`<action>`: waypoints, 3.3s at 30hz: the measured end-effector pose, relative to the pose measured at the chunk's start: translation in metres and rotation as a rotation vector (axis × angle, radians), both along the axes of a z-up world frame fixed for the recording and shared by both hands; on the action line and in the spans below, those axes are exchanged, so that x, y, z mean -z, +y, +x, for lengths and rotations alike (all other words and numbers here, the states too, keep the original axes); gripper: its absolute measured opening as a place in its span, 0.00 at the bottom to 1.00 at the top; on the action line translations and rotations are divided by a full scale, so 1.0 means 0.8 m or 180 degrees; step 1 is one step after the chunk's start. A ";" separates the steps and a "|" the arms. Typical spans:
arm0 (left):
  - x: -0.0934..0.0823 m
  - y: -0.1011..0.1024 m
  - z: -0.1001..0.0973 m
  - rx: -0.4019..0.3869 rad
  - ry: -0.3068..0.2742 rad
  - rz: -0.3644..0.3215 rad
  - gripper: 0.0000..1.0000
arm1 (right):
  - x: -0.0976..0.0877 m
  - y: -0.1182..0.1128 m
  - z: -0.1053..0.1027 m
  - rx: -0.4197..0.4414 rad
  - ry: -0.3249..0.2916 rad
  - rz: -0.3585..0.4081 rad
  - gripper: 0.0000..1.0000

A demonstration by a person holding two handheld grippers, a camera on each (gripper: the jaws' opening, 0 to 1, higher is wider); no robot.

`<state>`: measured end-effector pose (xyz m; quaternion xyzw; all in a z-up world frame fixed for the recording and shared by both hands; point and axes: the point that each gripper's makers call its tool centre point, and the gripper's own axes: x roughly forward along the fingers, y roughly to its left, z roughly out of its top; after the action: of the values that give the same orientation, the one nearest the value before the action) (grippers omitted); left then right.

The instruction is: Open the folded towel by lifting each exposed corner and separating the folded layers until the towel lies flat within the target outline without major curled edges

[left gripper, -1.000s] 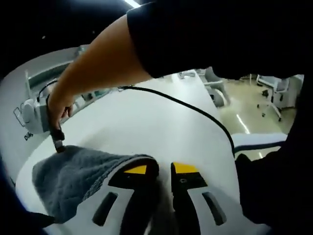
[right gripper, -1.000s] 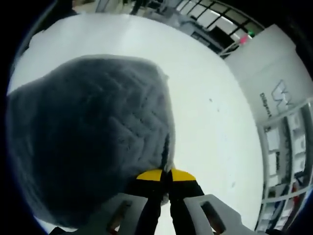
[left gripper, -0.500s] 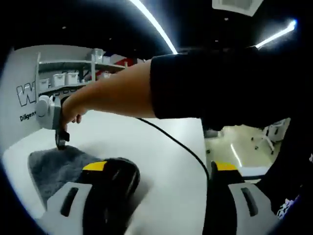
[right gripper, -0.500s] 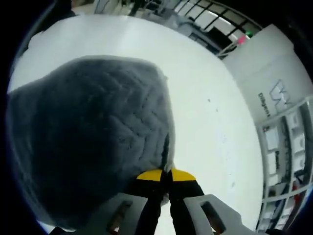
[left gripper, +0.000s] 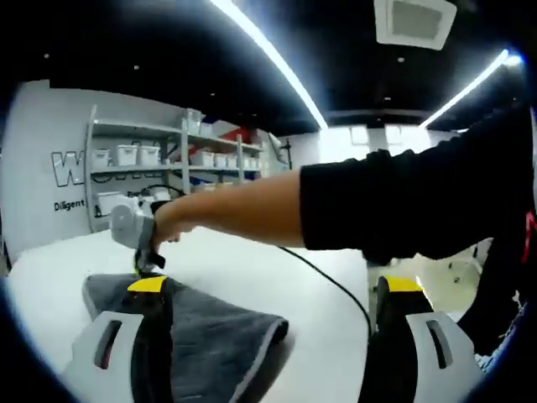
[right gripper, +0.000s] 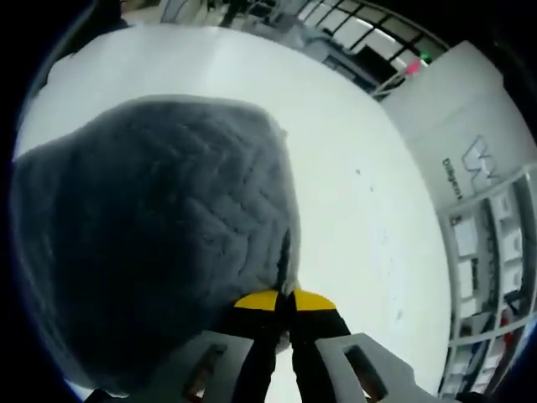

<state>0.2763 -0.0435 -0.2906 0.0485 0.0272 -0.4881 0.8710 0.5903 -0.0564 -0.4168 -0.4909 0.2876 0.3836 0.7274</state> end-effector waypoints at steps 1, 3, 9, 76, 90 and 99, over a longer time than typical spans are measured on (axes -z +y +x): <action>-0.005 0.009 0.004 -0.0029 0.0023 -0.0052 1.00 | 0.000 0.000 -0.001 -0.0009 -0.0013 -0.0014 0.00; -0.011 0.021 0.009 -0.0092 0.0027 -0.0114 1.00 | -0.001 0.000 -0.003 -0.0017 -0.0022 -0.0012 0.00; -0.010 0.039 0.035 -0.0371 -0.0021 -0.0149 1.00 | -0.008 0.003 0.003 -0.0094 -0.0150 -0.0009 0.05; -0.017 0.185 0.062 -0.1334 -0.0114 -0.0202 1.00 | -0.176 -0.087 -0.283 0.1359 -0.1766 0.2699 1.00; 0.000 0.196 0.048 -0.1340 -0.0139 -0.0119 1.00 | -0.177 -0.114 -0.355 0.1369 -0.1867 0.2785 1.00; 0.008 0.214 0.040 -0.1421 -0.0112 -0.0090 1.00 | -0.175 -0.139 -0.390 0.1447 -0.2097 0.2875 1.00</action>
<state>0.3085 0.1277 -0.2968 0.0376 0.0153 -0.2827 0.9584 0.2782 -0.1672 -0.2771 -0.1526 -0.0465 0.1305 0.9785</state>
